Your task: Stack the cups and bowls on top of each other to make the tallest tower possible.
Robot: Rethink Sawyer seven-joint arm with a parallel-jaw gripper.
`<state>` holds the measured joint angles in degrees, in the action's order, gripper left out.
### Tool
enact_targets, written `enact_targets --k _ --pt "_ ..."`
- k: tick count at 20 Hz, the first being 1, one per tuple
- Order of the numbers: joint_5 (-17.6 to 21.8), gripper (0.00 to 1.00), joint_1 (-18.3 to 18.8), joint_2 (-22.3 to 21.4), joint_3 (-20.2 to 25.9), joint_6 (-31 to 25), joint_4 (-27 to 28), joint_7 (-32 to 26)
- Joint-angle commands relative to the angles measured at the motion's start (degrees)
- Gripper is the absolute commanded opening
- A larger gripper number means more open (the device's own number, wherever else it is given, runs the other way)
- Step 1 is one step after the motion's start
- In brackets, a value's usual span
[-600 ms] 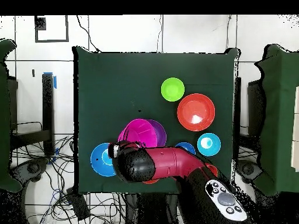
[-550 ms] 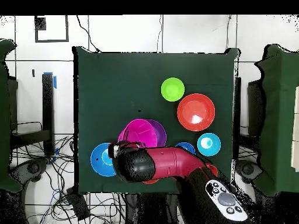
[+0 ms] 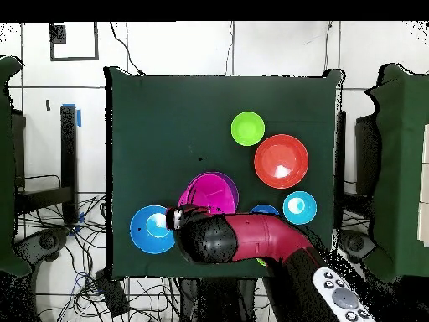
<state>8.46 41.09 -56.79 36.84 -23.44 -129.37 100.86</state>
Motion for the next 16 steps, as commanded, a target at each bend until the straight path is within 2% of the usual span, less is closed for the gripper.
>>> enact_targets --k 1,6,16 --pt "2.82 0.00 1.28 0.32 2.38 -3.43 -3.26 -1.45" --pt "3.72 0.00 0.47 -0.50 0.74 -3.19 -2.97 -0.14" --pt "6.05 0.00 2.34 -0.33 0.91 -4.56 -1.65 -3.12"
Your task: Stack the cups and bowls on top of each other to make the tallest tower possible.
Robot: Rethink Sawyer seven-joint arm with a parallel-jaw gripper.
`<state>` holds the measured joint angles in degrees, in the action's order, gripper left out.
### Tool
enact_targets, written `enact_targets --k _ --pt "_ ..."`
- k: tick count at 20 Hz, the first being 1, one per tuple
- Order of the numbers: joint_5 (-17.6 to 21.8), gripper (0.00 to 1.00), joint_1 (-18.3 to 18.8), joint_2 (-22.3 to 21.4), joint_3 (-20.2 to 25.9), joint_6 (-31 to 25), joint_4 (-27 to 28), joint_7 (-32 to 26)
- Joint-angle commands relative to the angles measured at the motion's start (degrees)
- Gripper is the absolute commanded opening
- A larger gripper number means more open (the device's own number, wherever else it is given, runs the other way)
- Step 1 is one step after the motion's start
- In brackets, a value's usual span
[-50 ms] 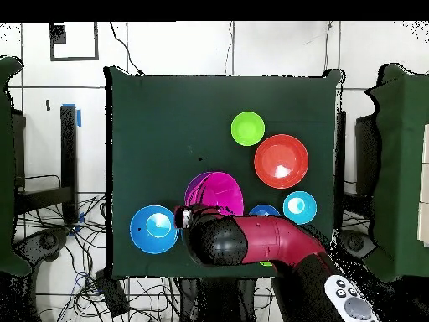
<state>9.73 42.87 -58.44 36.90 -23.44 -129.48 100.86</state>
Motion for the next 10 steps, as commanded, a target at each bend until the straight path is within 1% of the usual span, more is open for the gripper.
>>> enact_targets --k 1,3,6,10 --pt "4.98 0.00 0.65 1.41 0.90 -4.54 -1.39 -3.17" --pt "5.62 0.00 0.79 1.58 1.08 -3.43 -1.36 -3.05" --pt "6.76 0.00 1.67 3.28 1.51 0.35 -2.33 -2.37" --pt "9.46 0.00 1.79 4.60 0.96 3.14 -2.46 -1.73"
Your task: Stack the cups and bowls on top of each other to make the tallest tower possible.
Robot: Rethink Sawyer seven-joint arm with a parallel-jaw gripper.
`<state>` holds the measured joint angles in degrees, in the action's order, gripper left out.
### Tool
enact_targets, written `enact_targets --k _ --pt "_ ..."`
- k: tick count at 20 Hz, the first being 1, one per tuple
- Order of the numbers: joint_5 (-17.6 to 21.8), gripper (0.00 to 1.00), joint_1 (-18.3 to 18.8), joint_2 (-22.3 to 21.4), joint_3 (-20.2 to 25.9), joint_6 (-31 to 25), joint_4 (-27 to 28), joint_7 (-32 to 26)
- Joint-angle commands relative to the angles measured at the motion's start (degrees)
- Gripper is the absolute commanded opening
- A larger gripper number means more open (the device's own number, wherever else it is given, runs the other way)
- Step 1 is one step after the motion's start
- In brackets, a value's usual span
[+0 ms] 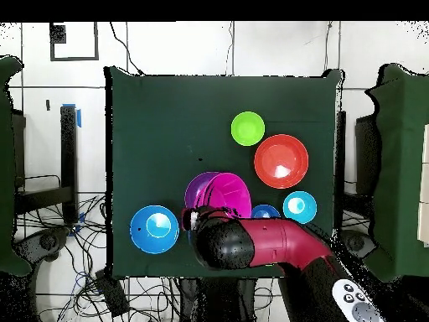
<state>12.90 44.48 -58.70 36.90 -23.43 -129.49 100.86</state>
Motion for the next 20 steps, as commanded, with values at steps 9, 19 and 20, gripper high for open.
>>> enact_targets --k 9,19,20 --pt "9.97 0.00 -0.34 5.85 0.78 3.85 -1.15 -0.67" --pt "16.14 0.00 -2.75 6.21 -0.29 3.51 2.85 -0.83" --pt "16.33 0.00 -2.78 6.25 -0.11 3.23 3.01 -0.84"
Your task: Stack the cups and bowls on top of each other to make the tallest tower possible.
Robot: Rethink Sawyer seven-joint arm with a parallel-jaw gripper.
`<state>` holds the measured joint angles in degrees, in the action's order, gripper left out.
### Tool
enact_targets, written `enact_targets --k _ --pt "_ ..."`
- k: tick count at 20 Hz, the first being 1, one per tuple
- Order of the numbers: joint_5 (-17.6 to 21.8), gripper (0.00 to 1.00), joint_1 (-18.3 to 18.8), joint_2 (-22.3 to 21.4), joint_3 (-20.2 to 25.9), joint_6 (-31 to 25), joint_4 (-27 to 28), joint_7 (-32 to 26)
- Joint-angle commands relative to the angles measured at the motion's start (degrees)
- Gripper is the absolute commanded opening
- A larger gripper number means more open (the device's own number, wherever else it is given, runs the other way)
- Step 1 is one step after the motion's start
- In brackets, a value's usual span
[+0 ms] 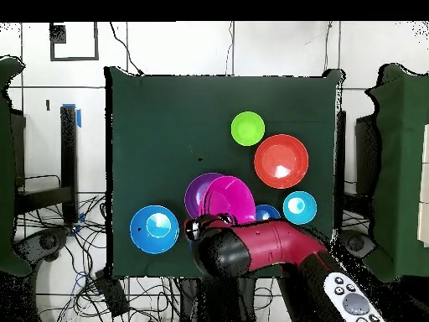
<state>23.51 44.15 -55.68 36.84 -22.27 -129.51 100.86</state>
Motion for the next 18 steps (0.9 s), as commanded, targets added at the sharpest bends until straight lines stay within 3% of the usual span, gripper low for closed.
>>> enact_targets --k 1,18 --pt "5.82 0.00 -2.45 3.29 0.06 1.92 3.10 -0.74" --pt "3.98 0.00 -2.00 3.60 0.51 2.17 3.53 1.08"
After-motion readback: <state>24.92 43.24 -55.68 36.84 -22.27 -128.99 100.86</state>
